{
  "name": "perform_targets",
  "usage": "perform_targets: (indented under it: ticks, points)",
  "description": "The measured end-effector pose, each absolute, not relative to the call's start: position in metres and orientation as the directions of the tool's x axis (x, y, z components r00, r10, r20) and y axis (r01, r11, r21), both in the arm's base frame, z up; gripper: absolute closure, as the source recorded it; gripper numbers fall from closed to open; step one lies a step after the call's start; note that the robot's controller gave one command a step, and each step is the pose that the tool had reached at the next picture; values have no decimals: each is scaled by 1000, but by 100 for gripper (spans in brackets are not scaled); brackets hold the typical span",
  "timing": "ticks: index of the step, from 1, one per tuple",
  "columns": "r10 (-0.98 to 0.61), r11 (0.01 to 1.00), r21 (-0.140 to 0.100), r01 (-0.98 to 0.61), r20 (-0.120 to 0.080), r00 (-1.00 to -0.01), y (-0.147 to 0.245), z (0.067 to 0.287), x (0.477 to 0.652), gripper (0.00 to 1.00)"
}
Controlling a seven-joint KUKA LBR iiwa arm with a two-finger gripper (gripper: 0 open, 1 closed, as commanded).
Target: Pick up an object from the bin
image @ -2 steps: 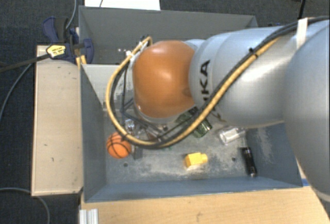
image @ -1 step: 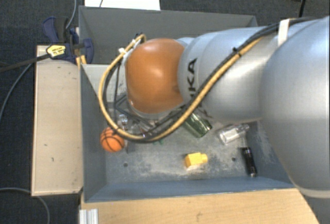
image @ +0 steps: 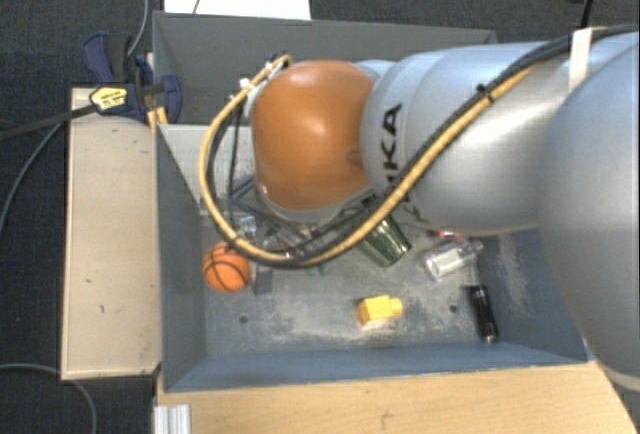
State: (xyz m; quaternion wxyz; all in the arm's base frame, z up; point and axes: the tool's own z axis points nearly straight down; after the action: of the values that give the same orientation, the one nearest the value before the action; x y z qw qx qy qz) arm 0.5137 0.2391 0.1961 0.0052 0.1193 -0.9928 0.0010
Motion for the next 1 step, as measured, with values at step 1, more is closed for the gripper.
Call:
perform_targets:
  ticks: [1]
  points:
    - [-213, 977, 5, -213, -19, -977, 240, 173, 542, 100]
